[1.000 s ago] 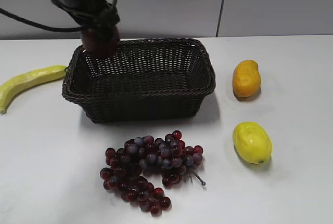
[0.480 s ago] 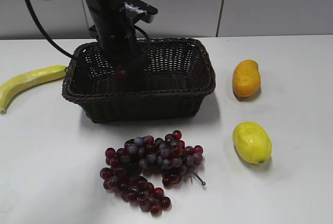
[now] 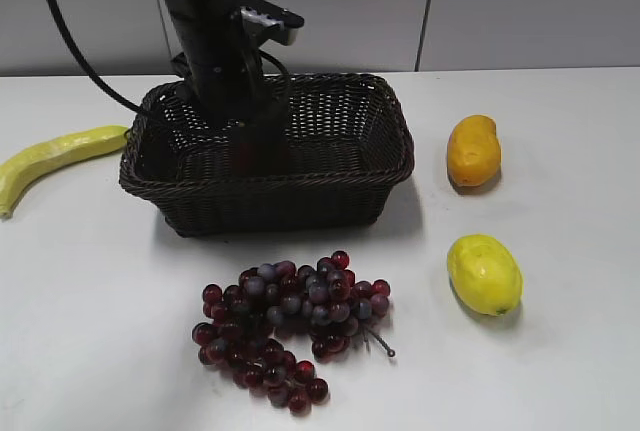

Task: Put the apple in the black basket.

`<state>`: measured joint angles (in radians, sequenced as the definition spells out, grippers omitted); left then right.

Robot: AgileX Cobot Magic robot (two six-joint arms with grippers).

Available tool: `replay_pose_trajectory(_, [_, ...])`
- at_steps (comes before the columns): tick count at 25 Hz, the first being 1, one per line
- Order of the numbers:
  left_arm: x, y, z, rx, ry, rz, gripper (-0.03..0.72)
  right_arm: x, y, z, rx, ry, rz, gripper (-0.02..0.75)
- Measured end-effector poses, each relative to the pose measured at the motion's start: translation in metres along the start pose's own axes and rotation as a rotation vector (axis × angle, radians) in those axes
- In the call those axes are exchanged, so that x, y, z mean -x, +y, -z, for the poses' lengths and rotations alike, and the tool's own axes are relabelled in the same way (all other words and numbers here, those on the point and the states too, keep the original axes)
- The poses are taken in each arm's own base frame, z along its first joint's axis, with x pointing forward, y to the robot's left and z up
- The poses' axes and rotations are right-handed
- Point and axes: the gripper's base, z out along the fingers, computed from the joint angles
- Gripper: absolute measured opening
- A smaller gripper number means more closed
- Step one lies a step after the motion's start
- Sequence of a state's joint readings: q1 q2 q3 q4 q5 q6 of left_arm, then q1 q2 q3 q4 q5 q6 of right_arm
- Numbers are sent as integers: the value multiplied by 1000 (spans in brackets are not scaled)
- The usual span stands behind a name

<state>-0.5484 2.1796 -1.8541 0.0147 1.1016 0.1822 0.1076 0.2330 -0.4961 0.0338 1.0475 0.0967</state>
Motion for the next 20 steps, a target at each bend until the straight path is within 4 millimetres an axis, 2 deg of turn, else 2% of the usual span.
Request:
replay_pose_trajectory(4, [-9,3,41,36,11,-12,634,0,0,0,0,0,0,571])
replay_pose_trajectory(8, [-18,16,83,42,-59,32,587,0,0,0,0,0,0,571])
replay_pose_trajectory(11, [-35,29,100,-5,-83,106,578,0,0,0,0,0,0,571])
replay_pose_trajectory(14, [-65,48,100,-16,-35,183,576,0,0,0,0,0,0,571])
replay_pose_trajectory(16, [-92,58,100,-2,18,225,575,0,0,0,0,0,0,571])
replay_pose_trajectory(20, [-162,66,107,23,109,317,575,0,0,0,0,0,0,571])
